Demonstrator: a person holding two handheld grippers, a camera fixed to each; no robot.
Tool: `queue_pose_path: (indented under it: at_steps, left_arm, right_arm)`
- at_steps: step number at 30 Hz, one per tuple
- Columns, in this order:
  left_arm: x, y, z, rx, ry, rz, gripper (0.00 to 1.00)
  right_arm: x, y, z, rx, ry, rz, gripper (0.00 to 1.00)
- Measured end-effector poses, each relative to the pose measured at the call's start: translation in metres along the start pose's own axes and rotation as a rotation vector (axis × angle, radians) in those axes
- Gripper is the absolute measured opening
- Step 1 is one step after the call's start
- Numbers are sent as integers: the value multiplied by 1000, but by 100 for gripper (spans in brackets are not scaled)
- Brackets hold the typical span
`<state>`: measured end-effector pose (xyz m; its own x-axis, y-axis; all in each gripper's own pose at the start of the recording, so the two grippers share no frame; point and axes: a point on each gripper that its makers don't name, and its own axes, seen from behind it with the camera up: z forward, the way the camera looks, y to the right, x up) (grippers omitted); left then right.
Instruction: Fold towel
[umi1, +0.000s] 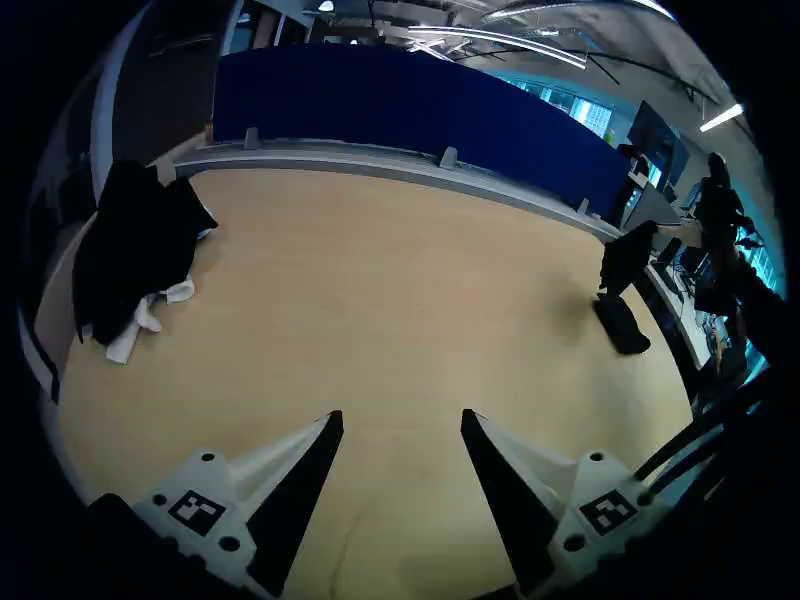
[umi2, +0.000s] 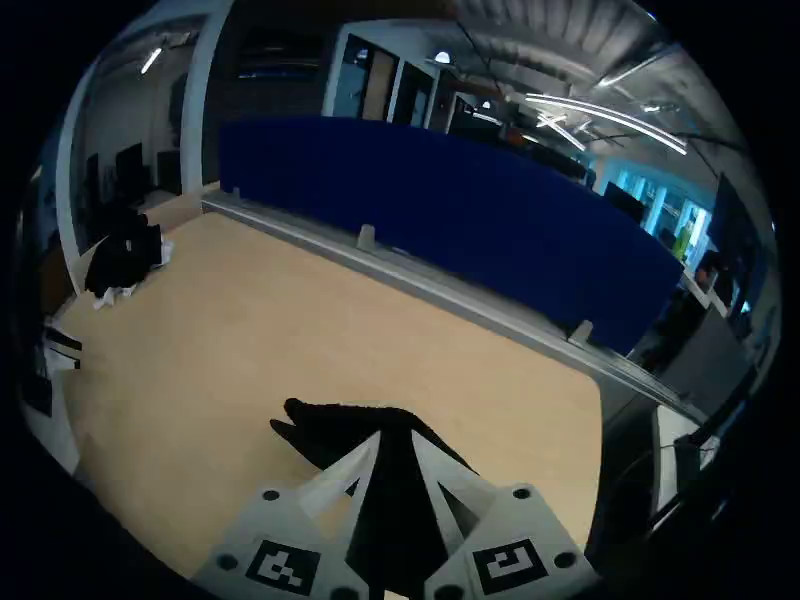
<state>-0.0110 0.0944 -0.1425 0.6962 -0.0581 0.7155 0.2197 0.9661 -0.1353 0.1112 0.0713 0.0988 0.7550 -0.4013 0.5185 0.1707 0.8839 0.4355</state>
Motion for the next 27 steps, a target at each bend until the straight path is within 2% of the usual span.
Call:
queue_pose_path:
  at_steps: [6,12,21,27]
  left_arm:
    - [0,2,2,9,-3,-6,87]
    - [0,5,2,21,-5,-3,87]
    - [-2,8,1,35,-9,-5,87]
    - [-3,10,3,39,-13,2,87]
  right_arm:
    - [-6,29,11,-19,-19,14,6]
    - [-8,45,26,-25,-40,11,6]
    - [-6,56,46,-25,-41,20,6]
    - [-15,58,55,-21,-59,32,6]
